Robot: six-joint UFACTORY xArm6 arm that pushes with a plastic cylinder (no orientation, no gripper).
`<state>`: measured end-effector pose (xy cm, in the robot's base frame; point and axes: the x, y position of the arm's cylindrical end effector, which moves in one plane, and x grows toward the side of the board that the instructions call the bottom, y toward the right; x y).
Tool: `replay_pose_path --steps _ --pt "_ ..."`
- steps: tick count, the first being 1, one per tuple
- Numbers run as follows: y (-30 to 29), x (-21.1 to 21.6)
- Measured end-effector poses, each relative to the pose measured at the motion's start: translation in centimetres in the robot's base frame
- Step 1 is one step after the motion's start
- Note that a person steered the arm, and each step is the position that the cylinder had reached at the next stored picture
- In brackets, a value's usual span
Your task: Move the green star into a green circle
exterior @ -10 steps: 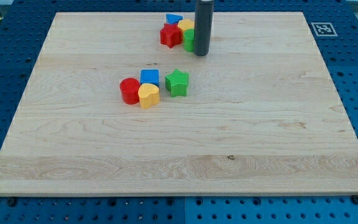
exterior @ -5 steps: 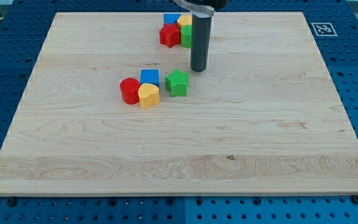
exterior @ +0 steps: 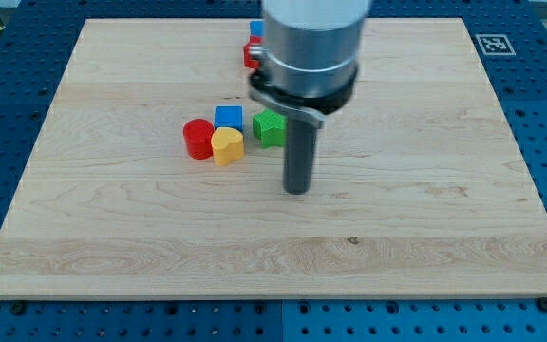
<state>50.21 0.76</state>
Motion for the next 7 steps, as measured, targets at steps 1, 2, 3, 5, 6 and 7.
replay_pose_path --steps 1,2,3,5,6,7 --pt "-0.5 -0.5" --pt "-1.0 -0.7" --pt "-2.0 -1.6" --pt "-2.0 -6.5" --pt "-2.0 -8.1" --pt "-1.7 -9.6"
